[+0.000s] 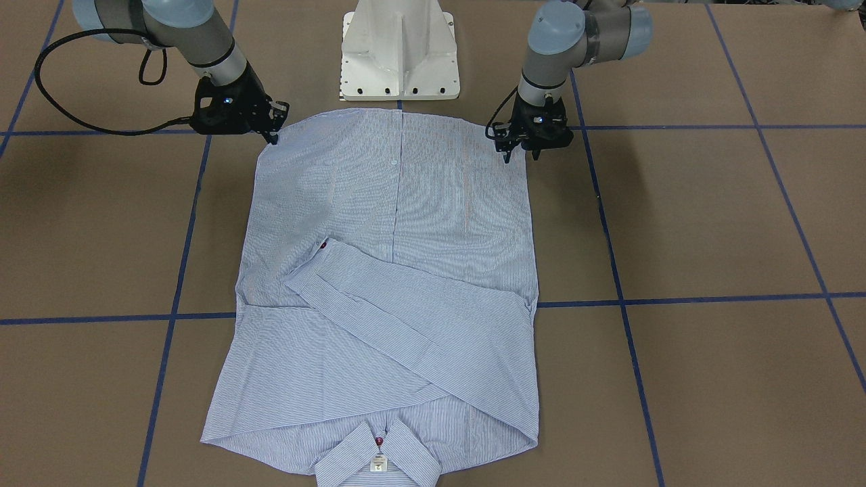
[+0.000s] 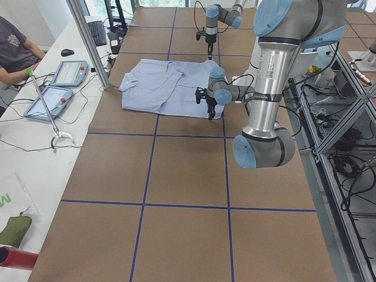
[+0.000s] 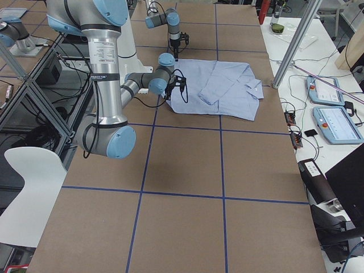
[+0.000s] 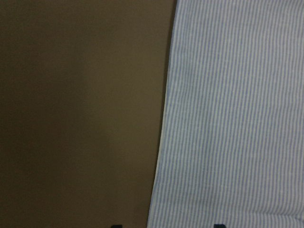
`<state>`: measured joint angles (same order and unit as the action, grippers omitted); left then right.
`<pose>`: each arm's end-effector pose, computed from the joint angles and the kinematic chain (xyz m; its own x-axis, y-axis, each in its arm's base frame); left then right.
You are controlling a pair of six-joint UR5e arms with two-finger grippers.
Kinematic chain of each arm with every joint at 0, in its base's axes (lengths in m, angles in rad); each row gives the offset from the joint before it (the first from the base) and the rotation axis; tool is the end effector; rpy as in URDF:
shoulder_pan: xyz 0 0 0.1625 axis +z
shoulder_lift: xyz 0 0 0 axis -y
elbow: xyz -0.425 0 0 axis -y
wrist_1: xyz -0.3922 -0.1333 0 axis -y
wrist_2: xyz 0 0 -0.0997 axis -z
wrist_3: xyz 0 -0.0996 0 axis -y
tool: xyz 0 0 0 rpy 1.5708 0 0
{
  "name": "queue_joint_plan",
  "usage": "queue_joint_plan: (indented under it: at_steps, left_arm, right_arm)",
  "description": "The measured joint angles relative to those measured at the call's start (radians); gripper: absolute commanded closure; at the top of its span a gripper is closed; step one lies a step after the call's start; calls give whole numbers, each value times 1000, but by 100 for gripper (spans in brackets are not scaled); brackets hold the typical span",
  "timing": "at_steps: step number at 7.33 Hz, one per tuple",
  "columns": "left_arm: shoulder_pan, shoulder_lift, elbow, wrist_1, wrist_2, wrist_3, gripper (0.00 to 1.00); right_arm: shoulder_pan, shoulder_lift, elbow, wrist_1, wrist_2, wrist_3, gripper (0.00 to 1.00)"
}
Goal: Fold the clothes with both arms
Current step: 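Grasp the hem corners nearest the robot with both grippers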
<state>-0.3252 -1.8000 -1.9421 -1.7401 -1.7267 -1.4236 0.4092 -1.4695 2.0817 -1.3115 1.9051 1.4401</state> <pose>0.4932 -0.2906 0.3560 0.7043 -0.0846 -0.7048 0.1111 0.9938 -0.0082 -0.4188 -0.2913 0.3442 0.6045 0.1280 0.7863 -0.0673 0.9917 -0.1097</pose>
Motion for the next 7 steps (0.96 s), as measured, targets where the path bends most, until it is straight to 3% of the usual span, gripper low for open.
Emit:
queue_joint_plan:
  at_steps: [7]
  left_arm:
    - [3,-2,-1,0,-2,0,40]
  right_arm:
    - [14,-1,0,-1,0,-1,100]
